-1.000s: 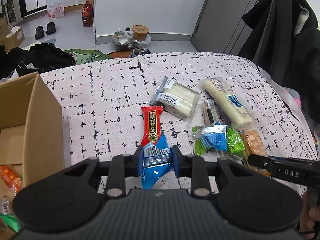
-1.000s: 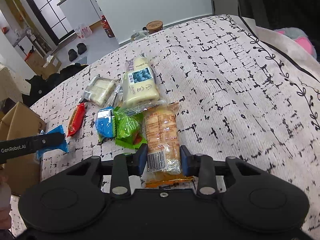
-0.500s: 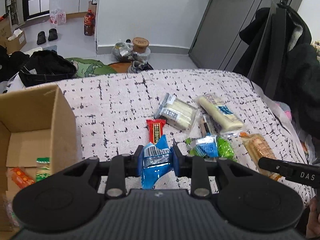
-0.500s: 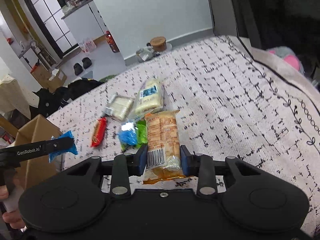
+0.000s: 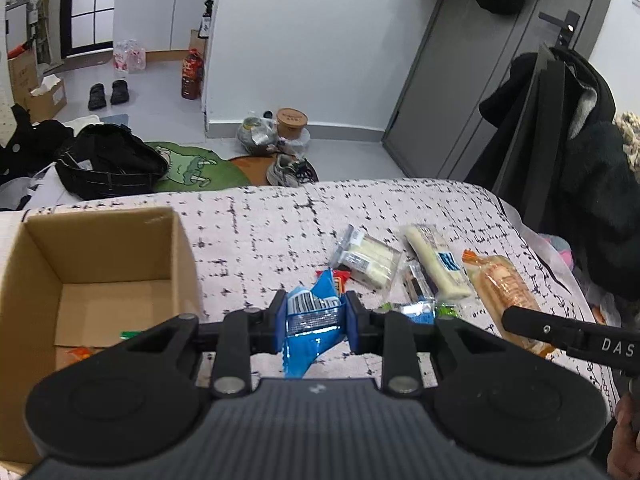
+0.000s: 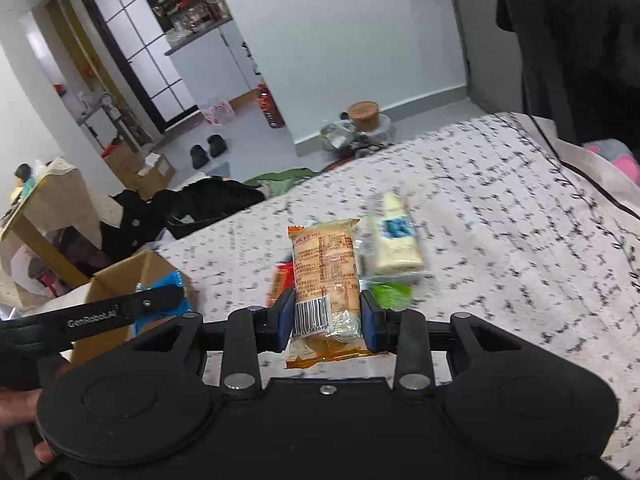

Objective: Organize snacks
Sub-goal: 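Carry both snacks over the box and open both tools to drop them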

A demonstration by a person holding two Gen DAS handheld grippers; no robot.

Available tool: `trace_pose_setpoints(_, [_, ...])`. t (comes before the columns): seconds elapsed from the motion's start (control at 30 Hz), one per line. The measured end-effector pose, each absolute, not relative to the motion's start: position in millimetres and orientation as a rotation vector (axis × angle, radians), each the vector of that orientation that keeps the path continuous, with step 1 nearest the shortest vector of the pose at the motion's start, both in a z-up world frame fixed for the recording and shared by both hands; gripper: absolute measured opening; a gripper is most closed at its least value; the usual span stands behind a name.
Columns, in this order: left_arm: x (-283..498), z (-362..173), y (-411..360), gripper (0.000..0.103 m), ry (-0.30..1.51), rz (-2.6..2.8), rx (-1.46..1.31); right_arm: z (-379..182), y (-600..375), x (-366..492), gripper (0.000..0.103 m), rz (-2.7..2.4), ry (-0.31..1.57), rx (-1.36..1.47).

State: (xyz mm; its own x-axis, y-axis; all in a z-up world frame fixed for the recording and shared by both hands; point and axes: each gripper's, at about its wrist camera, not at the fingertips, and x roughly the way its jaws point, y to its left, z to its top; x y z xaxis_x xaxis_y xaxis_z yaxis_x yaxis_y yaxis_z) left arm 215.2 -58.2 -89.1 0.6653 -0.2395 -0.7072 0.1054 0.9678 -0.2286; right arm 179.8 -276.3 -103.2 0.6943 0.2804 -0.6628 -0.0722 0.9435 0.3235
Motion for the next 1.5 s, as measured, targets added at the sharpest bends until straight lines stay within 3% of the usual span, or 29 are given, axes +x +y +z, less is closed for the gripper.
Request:
trace_pose_setpoints(0.97, [189,-76,74,0.028,0.767,0.039,-0.264,-91,-149,186,0.033,0.440,0.752,0.255])
trace_pose_setpoints(1.5, [179,-95,94,0.032,0.800,0.068,-0.280,-105,-93,187,0.033,0.528,0.805,0.212])
